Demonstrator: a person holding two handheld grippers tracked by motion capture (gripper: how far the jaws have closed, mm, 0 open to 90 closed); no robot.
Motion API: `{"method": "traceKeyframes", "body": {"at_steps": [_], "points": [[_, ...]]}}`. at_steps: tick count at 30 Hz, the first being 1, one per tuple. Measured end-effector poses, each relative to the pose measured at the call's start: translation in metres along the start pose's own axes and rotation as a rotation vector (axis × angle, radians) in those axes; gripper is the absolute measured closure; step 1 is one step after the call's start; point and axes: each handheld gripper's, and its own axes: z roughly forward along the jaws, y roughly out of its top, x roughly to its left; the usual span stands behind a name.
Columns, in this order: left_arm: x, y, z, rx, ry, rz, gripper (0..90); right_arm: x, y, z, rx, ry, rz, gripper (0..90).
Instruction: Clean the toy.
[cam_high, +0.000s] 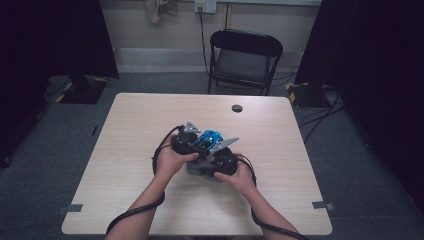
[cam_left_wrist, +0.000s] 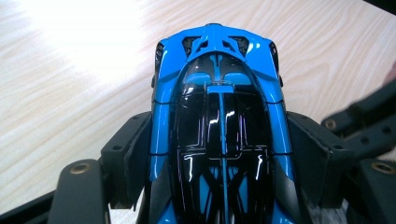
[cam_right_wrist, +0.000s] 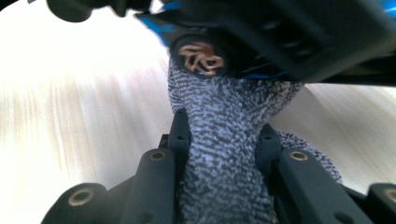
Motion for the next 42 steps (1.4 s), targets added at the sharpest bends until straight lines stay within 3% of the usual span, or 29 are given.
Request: {"method": "traceKeyframes", "body": {"at_steps": [6,9,18,21,24,26,31,42], "points": [[0.003,0.002,-0.001,-0.001,0.018,0.003,28.0,0.007,0.002,0.003,0.028,0.025,-0.039,68.5],[0.007,0.000,-0.004,0.003,0.032,0.004,28.0,0.003,-0.002,0.000,0.053,0.015,-0.045,68.5],[0.030,-0.011,-0.022,0.007,0.076,-0.025,28.0,-0.016,-0.011,-0.019,0.061,-0.030,-0.026,68.4],[0.036,-0.018,-0.026,0.011,0.089,-0.036,28.0,-0.024,-0.014,-0.030,0.056,-0.061,-0.005,68.4],[0.041,-0.026,-0.030,0.021,0.096,-0.040,28.0,-0.036,-0.015,-0.048,0.021,-0.123,0.024,68.4],[0.043,-0.028,-0.031,0.023,0.098,-0.040,28.0,-0.039,-0.016,-0.052,0.012,-0.134,0.034,68.4],[0.049,-0.040,-0.034,0.034,0.103,-0.055,28.0,-0.058,-0.020,-0.074,-0.017,-0.252,0.081,68.4],[0.061,-0.059,-0.042,0.055,0.123,-0.070,28.0,-0.081,-0.032,-0.098,-0.040,-0.341,0.162,68.0]]}}
